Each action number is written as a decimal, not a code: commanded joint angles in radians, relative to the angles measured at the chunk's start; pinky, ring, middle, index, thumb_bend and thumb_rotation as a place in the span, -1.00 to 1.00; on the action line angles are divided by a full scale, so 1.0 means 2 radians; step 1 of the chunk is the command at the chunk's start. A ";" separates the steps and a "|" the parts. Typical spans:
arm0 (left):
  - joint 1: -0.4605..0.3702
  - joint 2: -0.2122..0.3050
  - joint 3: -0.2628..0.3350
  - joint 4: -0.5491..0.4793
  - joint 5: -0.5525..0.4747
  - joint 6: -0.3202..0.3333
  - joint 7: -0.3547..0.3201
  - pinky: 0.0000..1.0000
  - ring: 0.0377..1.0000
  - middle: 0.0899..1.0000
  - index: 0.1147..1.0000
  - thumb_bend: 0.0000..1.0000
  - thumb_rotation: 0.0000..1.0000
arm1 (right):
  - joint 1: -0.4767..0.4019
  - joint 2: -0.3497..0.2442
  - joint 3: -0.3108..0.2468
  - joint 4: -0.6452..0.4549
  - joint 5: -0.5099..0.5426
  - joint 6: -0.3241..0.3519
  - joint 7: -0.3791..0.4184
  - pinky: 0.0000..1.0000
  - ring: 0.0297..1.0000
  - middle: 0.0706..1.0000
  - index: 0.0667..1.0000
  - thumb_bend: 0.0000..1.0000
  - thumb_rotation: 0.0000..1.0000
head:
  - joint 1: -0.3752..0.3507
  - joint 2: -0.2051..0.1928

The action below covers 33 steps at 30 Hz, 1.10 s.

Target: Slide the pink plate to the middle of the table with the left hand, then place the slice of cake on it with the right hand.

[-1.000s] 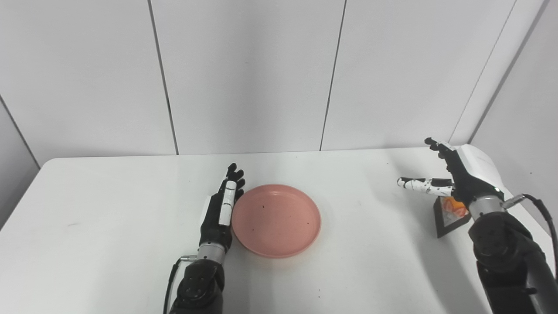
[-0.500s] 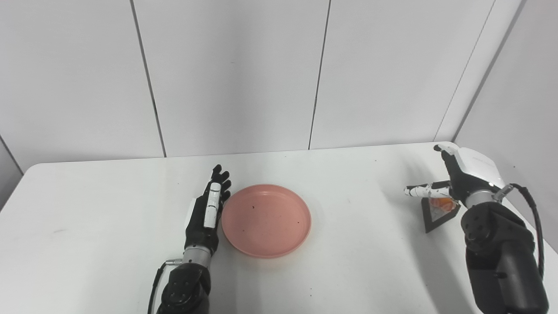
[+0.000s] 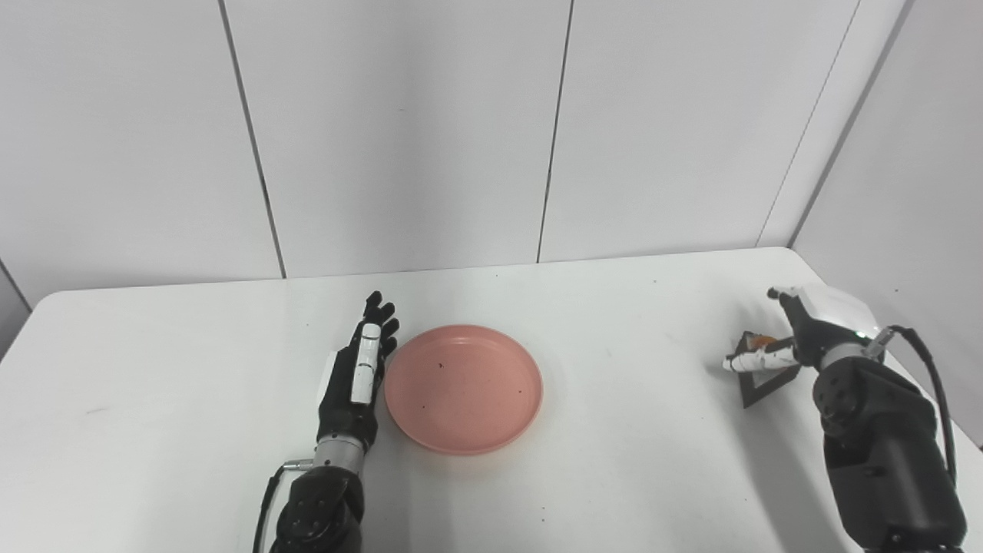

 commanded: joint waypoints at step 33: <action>0.012 0.006 -0.008 -0.007 0.005 0.008 0.000 0.90 0.90 0.89 0.87 0.32 1.00 | -0.022 -0.036 0.037 0.084 0.126 -0.002 -0.205 -0.64 -0.56 -0.14 -0.10 0.06 -0.99 | 0.004 0.003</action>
